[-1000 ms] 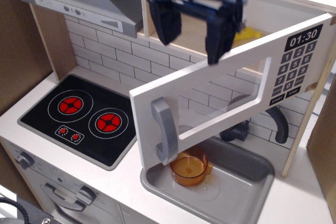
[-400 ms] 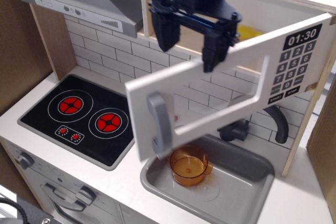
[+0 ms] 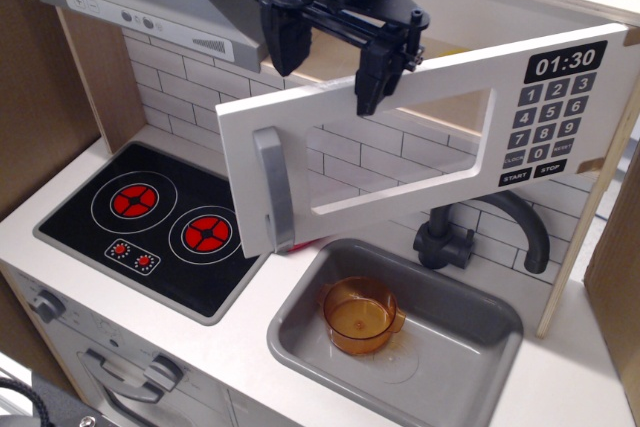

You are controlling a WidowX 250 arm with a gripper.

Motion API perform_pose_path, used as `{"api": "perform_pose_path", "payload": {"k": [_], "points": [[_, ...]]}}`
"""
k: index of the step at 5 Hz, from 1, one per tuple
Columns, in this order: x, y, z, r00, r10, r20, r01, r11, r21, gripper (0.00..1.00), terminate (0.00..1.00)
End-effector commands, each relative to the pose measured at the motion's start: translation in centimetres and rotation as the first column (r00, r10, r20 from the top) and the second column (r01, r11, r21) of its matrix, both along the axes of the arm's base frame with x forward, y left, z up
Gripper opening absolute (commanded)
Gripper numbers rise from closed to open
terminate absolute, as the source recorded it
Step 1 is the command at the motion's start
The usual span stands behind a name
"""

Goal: Close microwave

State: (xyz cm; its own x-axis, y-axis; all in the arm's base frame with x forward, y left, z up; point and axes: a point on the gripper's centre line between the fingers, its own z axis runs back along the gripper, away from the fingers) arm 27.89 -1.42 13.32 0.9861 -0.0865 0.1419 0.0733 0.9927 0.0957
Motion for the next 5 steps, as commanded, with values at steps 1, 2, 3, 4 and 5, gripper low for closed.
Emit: {"api": "perform_pose_path", "payload": {"k": [1,2,3,4,5], "points": [[-1.0,-2.5,5.7,0.999,0.005,0.053,-0.004,1.0,-0.019,1.0,0.0],[-2.9,-4.9,4.7,0.991,0.115,0.071,-0.109,0.99,-0.085,1.0,0.0],[-3.7,-6.7,3.1,0.985,0.165,0.059,-0.155,0.978,-0.142,1.0,0.0],[-3.2,-7.5,-1.2,0.961,0.275,0.01,-0.27,0.948,-0.166,1.0,0.0],[-2.6,-6.9,-5.1,0.936,0.35,-0.041,-0.352,0.92,-0.172,1.0,0.0]]}}
